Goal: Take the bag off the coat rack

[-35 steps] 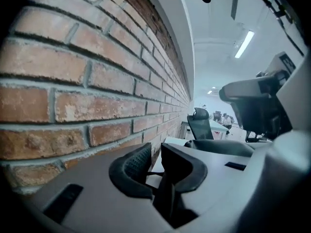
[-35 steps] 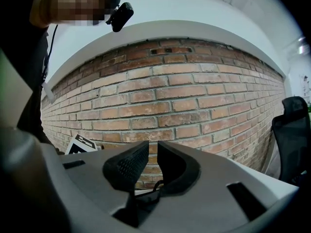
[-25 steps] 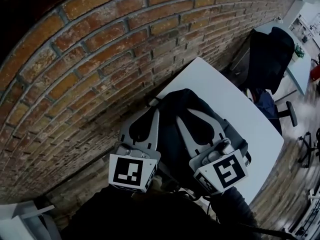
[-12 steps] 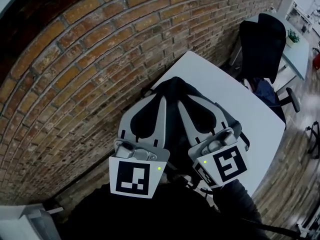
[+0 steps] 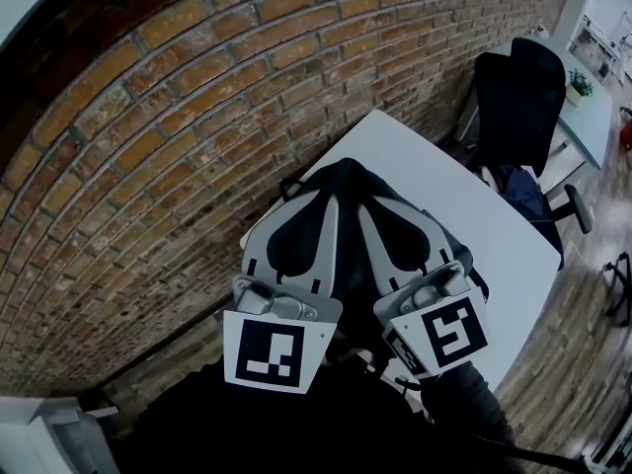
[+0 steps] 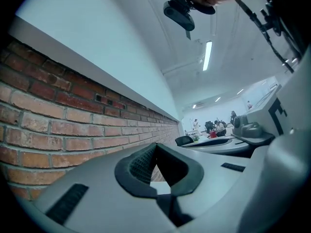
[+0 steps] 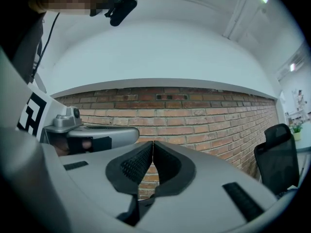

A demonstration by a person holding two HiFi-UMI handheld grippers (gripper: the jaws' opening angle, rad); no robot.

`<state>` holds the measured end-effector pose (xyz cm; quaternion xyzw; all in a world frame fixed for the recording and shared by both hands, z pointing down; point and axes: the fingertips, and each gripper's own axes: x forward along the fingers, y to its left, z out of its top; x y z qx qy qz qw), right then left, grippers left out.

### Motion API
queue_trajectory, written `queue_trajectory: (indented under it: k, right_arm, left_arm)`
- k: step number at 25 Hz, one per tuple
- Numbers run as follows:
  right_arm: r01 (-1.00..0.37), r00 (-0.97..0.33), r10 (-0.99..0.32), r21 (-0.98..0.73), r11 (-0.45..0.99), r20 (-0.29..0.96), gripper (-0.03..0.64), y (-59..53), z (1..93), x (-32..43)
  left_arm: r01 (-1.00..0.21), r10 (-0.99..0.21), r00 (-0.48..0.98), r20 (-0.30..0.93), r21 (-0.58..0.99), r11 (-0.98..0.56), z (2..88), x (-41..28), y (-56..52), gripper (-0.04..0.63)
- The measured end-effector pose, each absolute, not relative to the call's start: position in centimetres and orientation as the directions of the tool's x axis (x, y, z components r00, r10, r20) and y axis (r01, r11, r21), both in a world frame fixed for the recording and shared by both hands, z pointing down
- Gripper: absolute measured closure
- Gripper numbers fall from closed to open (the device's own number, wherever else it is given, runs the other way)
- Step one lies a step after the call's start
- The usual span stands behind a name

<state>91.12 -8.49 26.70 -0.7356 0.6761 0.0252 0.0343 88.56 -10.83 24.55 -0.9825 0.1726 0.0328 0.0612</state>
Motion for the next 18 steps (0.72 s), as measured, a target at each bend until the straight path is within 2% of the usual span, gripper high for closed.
queue_trajectory:
  k: [18]
  right_arm:
    - [-0.998,0.055,-0.995,0.002,-0.056,-0.08,0.606,-9.8,26.7,89.3]
  left_arm:
    - [-0.365,-0.358,0.93,-0.085,-0.098,-0.926,24.9,86.9,-12.2,0.586]
